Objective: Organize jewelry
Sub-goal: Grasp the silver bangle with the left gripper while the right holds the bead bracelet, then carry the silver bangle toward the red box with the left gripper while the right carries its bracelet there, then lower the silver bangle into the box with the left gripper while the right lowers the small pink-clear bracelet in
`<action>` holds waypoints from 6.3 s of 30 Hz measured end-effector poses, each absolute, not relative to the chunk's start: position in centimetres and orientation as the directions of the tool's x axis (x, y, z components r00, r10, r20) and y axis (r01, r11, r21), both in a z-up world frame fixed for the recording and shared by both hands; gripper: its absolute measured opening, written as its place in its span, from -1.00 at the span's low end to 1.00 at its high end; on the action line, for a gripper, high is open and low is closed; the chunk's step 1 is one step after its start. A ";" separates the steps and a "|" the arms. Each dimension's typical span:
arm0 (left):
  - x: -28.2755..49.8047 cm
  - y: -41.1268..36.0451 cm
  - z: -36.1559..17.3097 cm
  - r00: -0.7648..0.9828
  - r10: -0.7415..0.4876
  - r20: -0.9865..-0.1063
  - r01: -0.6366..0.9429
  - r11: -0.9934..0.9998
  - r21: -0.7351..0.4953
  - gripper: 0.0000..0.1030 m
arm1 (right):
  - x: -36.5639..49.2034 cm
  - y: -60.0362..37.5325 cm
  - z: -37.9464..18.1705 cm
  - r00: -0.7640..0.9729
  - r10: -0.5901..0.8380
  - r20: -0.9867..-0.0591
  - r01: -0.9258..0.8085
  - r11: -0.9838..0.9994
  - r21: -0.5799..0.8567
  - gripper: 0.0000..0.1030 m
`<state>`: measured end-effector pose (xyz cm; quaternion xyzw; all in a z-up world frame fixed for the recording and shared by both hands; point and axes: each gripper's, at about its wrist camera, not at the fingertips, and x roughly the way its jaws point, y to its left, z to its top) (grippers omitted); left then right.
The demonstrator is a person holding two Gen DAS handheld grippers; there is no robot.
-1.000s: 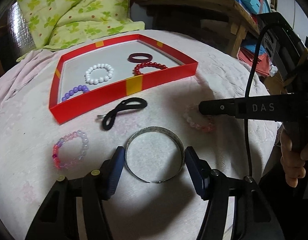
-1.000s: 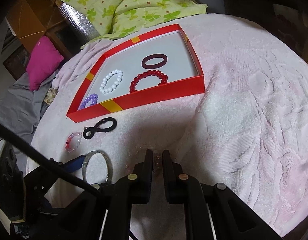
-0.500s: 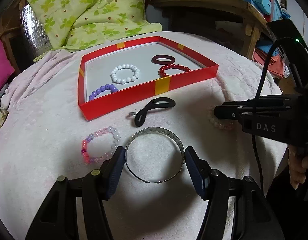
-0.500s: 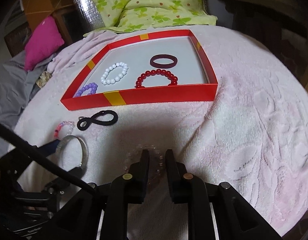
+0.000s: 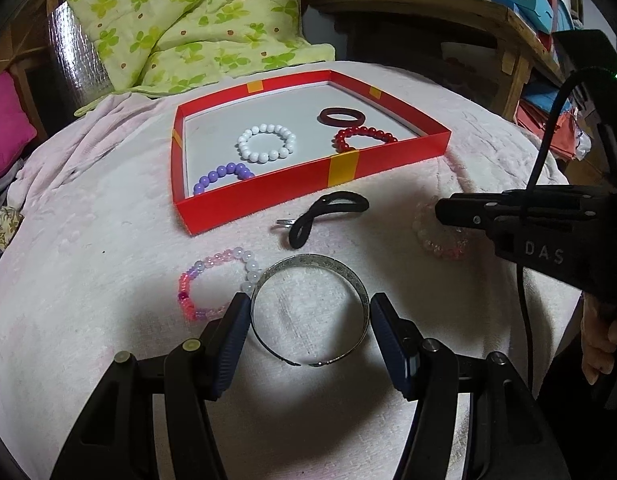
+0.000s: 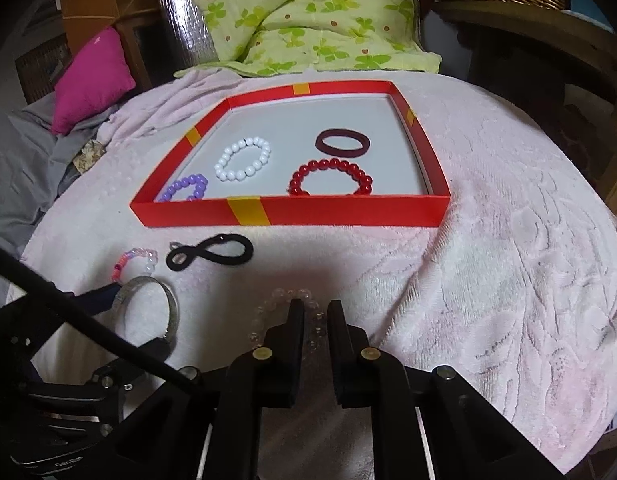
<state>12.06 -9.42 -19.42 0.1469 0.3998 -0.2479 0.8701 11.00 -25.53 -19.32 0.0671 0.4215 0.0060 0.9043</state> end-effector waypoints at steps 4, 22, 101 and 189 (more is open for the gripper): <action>12.1 -9.3 -19.4 0.558 -0.311 -0.770 0.543 0.838 0.055 0.22 | 10.9 -25.7 -18.9 0.658 0.078 -0.749 0.050 0.988 0.147 -0.75; 12.4 -8.0 -18.7 0.571 -0.309 -0.761 0.517 0.855 0.040 0.22 | 11.2 -25.8 -18.6 0.669 0.134 -0.731 0.052 0.973 0.226 -0.75; 13.1 -5.1 -12.3 0.808 -0.158 -0.568 0.301 0.939 0.166 0.22 | 14.7 -27.4 -12.3 0.784 0.376 -0.494 -0.075 0.847 0.526 -0.75; 34.1 -10.5 -15.7 0.678 -0.303 -0.670 0.439 0.898 0.038 0.23 | 35.8 -27.7 -17.4 0.652 0.224 -0.724 0.116 0.915 0.387 -0.83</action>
